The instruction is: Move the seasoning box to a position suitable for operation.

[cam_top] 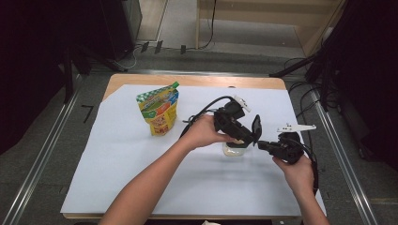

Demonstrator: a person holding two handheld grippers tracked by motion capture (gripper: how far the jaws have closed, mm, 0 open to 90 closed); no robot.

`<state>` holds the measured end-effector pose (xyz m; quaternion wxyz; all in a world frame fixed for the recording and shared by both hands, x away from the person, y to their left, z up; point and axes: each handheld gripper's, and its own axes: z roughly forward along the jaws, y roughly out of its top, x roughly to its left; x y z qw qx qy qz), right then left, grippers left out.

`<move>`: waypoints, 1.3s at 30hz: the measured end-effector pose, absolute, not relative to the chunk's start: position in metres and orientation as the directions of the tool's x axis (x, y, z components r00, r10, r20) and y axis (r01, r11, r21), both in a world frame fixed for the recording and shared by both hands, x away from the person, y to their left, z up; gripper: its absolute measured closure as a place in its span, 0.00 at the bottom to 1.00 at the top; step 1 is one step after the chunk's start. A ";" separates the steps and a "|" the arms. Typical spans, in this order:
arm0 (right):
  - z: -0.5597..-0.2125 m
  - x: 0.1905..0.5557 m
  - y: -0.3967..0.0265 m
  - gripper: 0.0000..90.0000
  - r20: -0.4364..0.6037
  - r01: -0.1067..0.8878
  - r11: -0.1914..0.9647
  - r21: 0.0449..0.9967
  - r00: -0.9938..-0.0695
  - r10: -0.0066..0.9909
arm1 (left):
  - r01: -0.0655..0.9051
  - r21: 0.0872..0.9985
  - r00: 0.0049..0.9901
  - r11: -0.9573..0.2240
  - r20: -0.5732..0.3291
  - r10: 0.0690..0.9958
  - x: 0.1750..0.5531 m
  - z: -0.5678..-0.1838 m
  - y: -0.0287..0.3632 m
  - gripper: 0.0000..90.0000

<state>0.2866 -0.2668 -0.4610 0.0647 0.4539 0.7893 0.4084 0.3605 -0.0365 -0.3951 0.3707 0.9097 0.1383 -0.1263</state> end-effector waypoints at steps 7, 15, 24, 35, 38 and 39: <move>-0.453 0.267 -0.258 0.95 0.281 0.648 0.278 0.709 -0.621 0.731 | 0.387 0.638 0.917 -0.666 -0.341 0.207 0.351 -0.391 -0.003 0.62; -0.447 0.257 -0.238 0.87 0.279 0.609 0.313 0.729 -0.682 0.676 | 0.466 0.640 0.885 -0.610 -0.342 0.317 0.341 -0.392 0.044 0.58; -0.445 0.254 -0.210 0.75 0.239 0.557 0.367 0.746 -0.737 0.633 | 0.499 0.652 0.863 -0.571 -0.317 0.393 0.327 -0.396 0.090 0.57; -0.443 0.263 -0.184 0.67 0.238 0.540 0.387 0.748 -0.762 0.603 | 0.533 0.667 0.830 -0.521 -0.294 0.473 0.316 -0.392 0.137 0.56; -0.449 0.263 -0.178 0.67 0.263 0.536 0.363 0.762 -0.769 0.582 | 0.538 0.666 0.826 -0.517 -0.295 0.481 0.315 -0.392 0.144 0.56; -0.449 0.263 -0.178 0.67 0.263 0.536 0.363 0.762 -0.769 0.582 | 0.543 0.666 0.822 -0.511 -0.297 0.486 0.314 -0.392 0.147 0.56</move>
